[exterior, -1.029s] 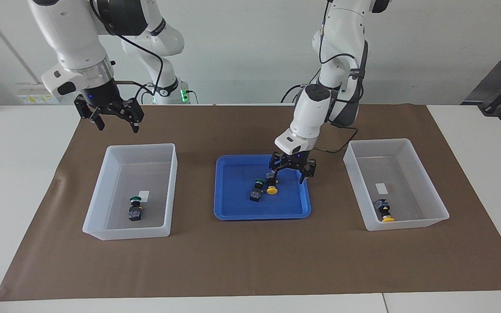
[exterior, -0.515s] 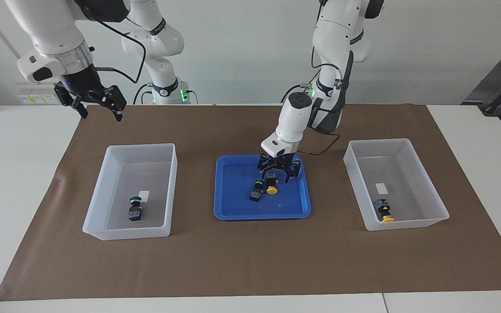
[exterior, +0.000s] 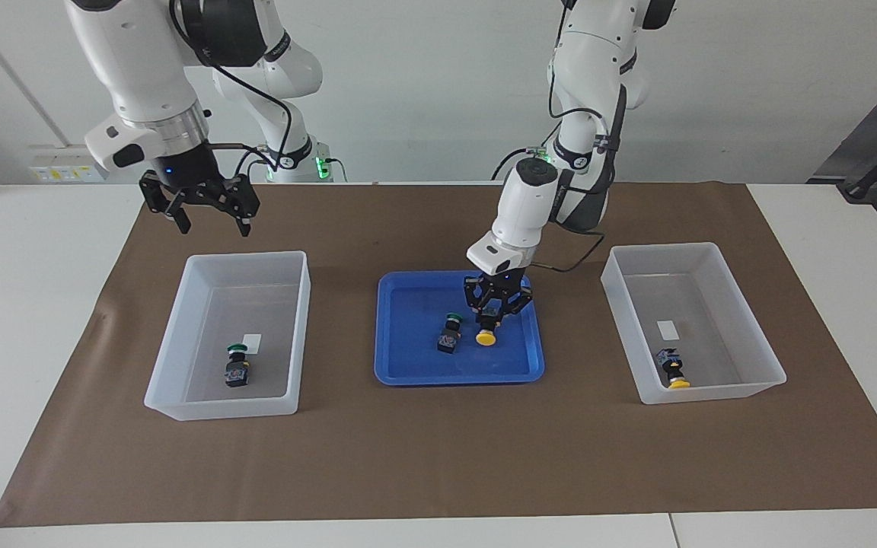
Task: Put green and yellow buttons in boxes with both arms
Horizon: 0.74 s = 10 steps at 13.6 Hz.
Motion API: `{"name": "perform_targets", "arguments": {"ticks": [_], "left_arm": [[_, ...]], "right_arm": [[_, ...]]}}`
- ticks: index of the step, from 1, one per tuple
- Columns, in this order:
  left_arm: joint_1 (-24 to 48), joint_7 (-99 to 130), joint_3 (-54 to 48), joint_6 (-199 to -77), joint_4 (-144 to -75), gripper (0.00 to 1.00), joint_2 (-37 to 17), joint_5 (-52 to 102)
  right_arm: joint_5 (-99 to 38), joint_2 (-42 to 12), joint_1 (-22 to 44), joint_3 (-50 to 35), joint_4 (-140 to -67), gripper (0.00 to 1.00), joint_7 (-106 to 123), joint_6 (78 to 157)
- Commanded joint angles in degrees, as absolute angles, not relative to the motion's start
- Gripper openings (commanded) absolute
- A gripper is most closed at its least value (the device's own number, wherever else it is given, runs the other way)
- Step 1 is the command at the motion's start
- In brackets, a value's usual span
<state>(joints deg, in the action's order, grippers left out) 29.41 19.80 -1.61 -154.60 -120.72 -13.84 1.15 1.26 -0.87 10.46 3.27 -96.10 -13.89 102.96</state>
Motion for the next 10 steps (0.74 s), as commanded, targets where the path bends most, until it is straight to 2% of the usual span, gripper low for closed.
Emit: {"name": "perform_targets", "arguments": {"ticks": [1, 5, 10], "left_arm": [[25.16, 19.16, -1.67, -147.59, -121.56, 0.0, -6.0, 0.62], [16.99, 12.24, -1.58, -140.2, -118.92, 0.0, -2.38, 0.62], [5.38, 0.91, -1.67, -141.15, -116.81, 0.0, -2.9, 0.62]], "right_arm": [[1.05, -5.25, 14.66, 3.08, -97.29, 1.0, -21.15, 109.14], [1.05, -13.77, 21.78, 3.08, -96.86, 1.0, -32.41, 118.7], [0.88, -20.73, 28.99, 2.99, -96.85, 1.0, -41.82, 129.53]]}}
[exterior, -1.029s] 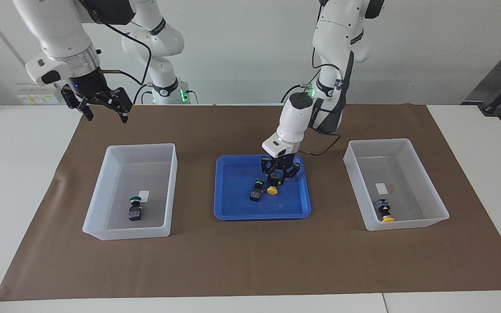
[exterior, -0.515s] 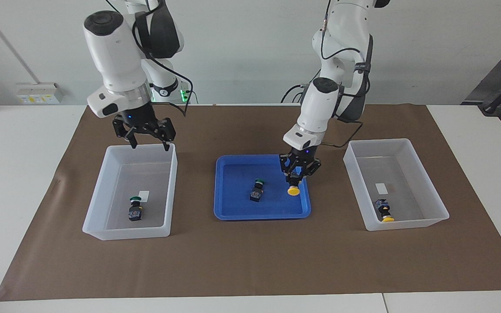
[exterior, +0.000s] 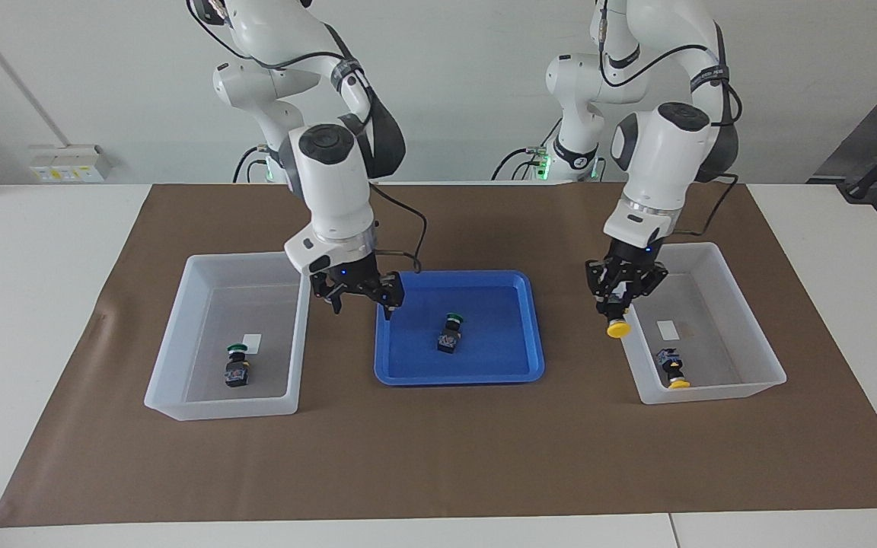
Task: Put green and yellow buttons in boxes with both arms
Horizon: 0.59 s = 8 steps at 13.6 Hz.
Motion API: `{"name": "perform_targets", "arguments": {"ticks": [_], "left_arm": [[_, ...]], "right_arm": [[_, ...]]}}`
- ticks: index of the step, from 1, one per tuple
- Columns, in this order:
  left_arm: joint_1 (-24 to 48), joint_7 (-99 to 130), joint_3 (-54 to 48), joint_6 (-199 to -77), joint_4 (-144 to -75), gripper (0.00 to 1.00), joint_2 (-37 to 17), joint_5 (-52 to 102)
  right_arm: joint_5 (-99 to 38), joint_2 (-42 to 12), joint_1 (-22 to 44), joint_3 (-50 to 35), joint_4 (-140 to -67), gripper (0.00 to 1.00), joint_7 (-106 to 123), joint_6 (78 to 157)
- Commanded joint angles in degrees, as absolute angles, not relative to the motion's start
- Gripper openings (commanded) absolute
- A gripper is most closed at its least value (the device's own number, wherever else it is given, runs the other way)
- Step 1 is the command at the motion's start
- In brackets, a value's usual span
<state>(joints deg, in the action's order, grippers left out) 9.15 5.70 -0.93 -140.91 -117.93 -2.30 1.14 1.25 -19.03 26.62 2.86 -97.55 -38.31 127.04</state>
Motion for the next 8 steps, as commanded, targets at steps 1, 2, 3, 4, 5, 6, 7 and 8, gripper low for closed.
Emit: {"name": "perform_targets", "arguments": {"ticks": [1, 2, 3, 4, 5, 6, 7, 8], "left_arm": [[3.62, -1.21, -1.67, -141.94, -116.98, 0.0, -2.99, 0.62], [1.78, -2.54, -1.67, -142.12, -117.16, 0.0, -3.08, 0.62], [-0.16, -3.59, -1.67, -142.47, -117.59, 0.0, -3.16, 0.7], [-1.74, -4.47, -1.67, -143.08, -118.03, 0.0, -3.25, 0.7], [-2.63, -4.83, -1.76, -143.78, -118.04, 0.0, -4.12, 0.79], [-2.98, -4.83, -1.67, -144.92, -118.04, 0.0, -4.74, 0.97], [-3.86, -4.92, -1.76, -145.63, -118.21, 0.0, -5.44, 1.14], [-4.56, -4.92, -1.84, -145.72, -118.04, 0.0, -6.15, 1.32]], "right_arm": [[0.88, -21.96, 30.57, 2.99, -96.59, 1.0, -43.31, 130.94], [0.97, -23.63, 32.24, 2.99, -96.33, 1.0, -45.85, 133.05], [1.05, -25.64, 33.39, 2.99, -95.55, 1.0, -47.79, 134.72], [1.14, -28.27, 34.88, 2.99, -93.8, 1.0, -49.64, 135.52], [1.06, -30.21, 35.59, 2.99, -92.82, 1.0, -51.14, 137.53], [0.97, -30.93, 35.68, 2.9, -93.33, 1.0, -51.41, 139.72], [0.97, -31.29, 36.03, 2.9, -93.77, 1.0, -51.42, 140.09], [1.05, -31.29, 36.3, 2.9, -94.74, 1.0, -51.24, 140.36]]}}
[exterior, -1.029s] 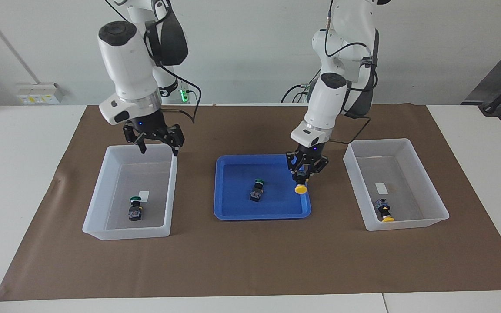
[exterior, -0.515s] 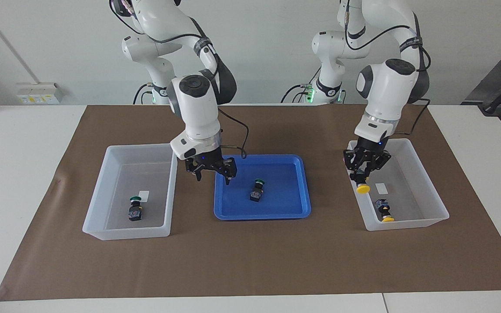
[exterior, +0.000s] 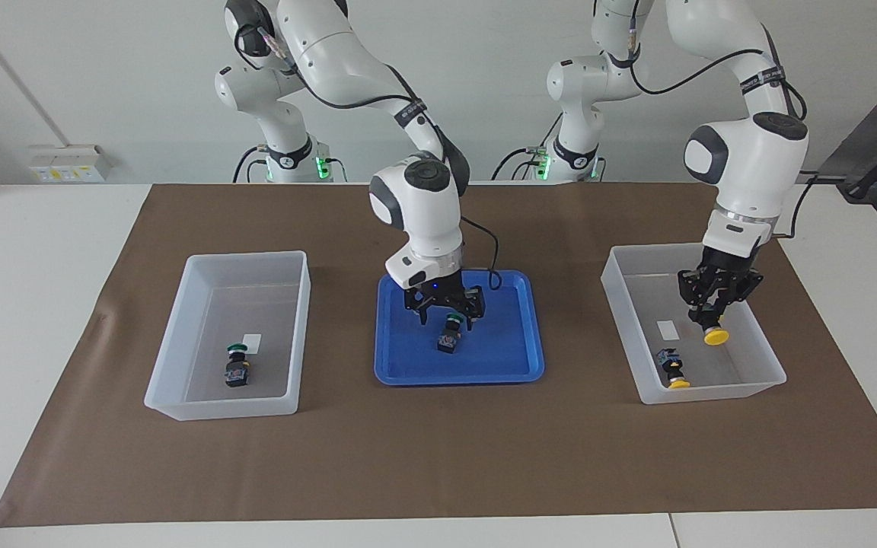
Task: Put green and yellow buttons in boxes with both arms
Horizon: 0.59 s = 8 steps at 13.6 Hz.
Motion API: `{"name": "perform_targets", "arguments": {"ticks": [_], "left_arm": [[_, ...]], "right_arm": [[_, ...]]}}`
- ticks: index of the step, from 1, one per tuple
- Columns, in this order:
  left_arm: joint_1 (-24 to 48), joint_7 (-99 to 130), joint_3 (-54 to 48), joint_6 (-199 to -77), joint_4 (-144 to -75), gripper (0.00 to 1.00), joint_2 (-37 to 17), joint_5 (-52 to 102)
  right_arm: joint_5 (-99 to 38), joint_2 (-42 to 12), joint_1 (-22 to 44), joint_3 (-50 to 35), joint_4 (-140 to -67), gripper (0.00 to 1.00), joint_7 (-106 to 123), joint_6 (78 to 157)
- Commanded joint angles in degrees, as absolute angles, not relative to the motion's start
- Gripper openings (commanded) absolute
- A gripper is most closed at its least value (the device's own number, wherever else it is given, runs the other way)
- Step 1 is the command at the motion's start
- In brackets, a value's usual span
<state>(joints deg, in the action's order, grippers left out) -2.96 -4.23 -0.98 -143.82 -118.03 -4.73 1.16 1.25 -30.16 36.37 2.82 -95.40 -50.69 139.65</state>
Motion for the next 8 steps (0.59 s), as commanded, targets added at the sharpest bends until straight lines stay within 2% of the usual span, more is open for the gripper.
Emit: {"name": "perform_targets", "arguments": {"ticks": [1, 3, 4, 6, 7, 8], "left_arm": [[-4.66, -4.92, -1.85, -145.81, -118.04, 0.0, -7.2, 1.41], [-4.66, -5.01, -1.85, -146.25, -117.34, 0.0, -10.27, 3.33], [-4.75, -5.1, -1.85, -147.9, -117.33, 0.0, -11.68, 4.38], [-4.83, -5.45, -1.85, -149.24, -117.16, 0.0, -13.52, 5.45], [-5.36, -5.54, -1.93, -149.33, -116.72, 0.0, -14.41, 5.45], [-6.23, -5.8, -2.11, -149.33, -116.63, 0.0, -15.46, 5.62]], "right_arm": [[1.49, -31.46, 36.39, 2.9, -95.7, 1.0, -50.89, 140.88], [1.58, -31.55, 36.39, 2.99, -96.33, 1.0, -50.8, 141.77], [1.5, -31.55, 36.39, 2.9, -96.33, 0.89, -50.89, 141.77], [1.23, -31.47, 36.56, 2.9, -97.37, 0.47, -52.03, 141.77], [1.23, -31.46, 37.08, 2.99, -97.9, 0.31, -52.38, 141.94], [1.23, -31.46, 37.09, 2.99, -98.0, 0.02, -52.3, 141.94]]}}
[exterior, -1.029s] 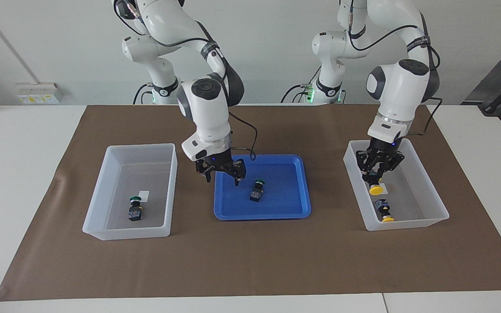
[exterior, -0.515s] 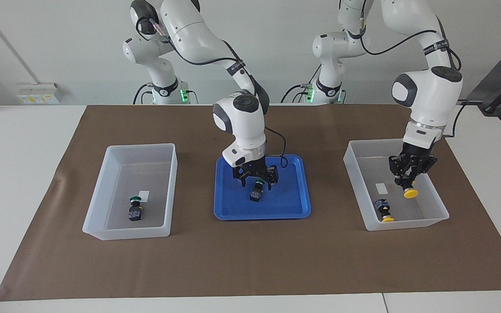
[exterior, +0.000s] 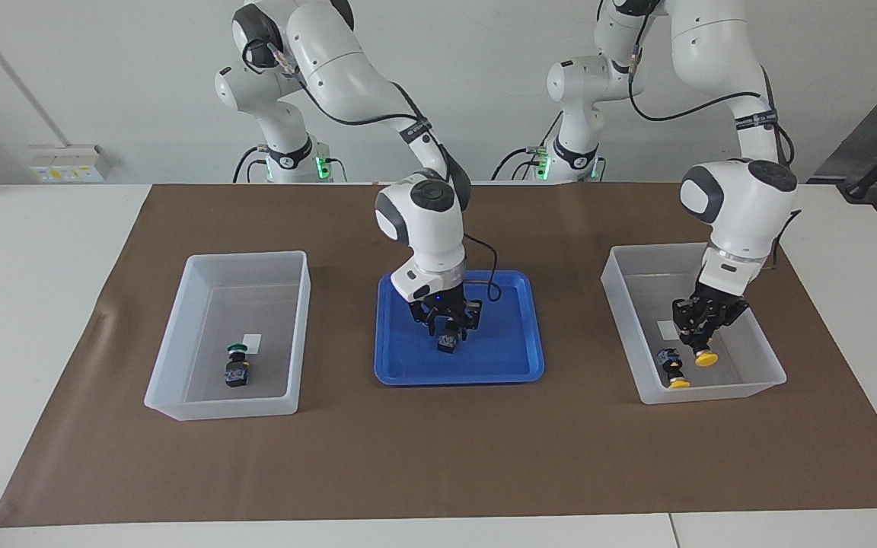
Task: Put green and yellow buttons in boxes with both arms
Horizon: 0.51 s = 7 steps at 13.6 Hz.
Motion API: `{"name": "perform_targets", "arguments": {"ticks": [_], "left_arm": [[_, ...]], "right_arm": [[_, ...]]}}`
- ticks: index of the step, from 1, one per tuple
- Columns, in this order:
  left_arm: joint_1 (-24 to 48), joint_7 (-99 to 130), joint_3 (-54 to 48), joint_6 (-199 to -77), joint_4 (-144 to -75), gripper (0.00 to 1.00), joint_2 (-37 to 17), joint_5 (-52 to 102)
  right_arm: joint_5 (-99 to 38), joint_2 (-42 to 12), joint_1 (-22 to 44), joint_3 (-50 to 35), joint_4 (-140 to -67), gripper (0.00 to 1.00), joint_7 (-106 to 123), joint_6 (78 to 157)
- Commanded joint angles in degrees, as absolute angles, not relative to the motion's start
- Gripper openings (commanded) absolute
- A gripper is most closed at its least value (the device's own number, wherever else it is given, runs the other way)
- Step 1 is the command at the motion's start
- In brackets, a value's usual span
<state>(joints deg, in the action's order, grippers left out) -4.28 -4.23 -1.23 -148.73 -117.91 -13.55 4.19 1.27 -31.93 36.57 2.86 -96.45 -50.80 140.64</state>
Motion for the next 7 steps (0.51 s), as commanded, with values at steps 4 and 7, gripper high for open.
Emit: {"name": "perform_targets", "arguments": {"ticks": [4, 7], "left_arm": [[-6.24, -6.24, -2.2, -151.43, -116.28, 0.0, -17.75, 7.37], [-5.89, -6.15, -2.2, -151.61, -115.76, 0.48, -17.84, 12.56]], "right_arm": [[1.93, -25.96, 34.56, 3.6, -96.06, 0.0, -49.94, 133.01], [1.15, -16.2, 27.62, 3.52, -96.24, 0.0, -41.7, 122.38]]}}
